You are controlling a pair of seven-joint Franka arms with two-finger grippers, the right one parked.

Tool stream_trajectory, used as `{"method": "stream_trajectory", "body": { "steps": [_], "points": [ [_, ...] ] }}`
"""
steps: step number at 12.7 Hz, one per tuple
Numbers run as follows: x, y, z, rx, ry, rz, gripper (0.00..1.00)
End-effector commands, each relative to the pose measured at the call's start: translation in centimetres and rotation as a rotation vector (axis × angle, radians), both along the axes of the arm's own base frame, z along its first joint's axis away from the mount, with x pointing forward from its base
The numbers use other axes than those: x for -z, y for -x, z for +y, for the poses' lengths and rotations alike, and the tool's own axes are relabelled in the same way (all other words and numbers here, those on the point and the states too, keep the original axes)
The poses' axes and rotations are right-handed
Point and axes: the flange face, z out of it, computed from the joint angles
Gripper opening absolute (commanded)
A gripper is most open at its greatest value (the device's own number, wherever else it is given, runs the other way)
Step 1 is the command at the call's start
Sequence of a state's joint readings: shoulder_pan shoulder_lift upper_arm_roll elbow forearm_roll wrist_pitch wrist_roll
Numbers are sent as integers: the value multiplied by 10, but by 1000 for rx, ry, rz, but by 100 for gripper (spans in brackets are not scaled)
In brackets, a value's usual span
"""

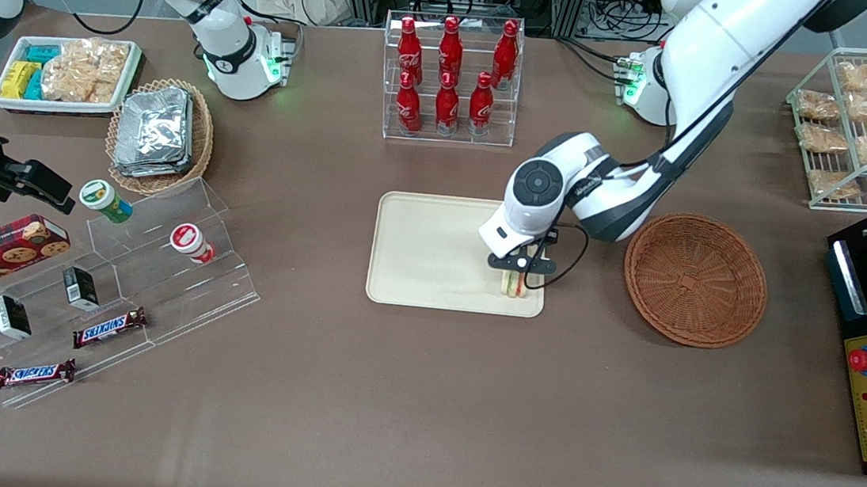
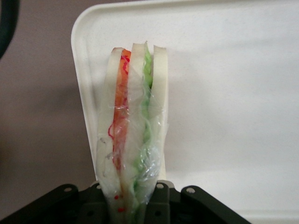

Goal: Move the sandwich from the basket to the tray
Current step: 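Lower the sandwich onto the tray and open the left gripper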

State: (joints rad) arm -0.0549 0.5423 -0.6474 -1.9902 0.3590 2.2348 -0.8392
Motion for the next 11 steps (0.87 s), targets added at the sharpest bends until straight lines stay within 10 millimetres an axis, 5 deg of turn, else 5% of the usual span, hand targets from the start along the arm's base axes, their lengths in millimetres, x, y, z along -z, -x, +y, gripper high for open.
{"method": "stream_trajectory", "body": {
  "steps": [1,2,3,4,11],
  "points": [
    [9,-3,-2,-23,1,-18,0],
    [11,-3,-1,-28,0,-13,0],
    [12,-5,0,-41,-1,-12,34],
    [14,-5,1,-58,-5,-6,98],
    [4,-10,1,-71,-5,-19,100]
  ]
}}
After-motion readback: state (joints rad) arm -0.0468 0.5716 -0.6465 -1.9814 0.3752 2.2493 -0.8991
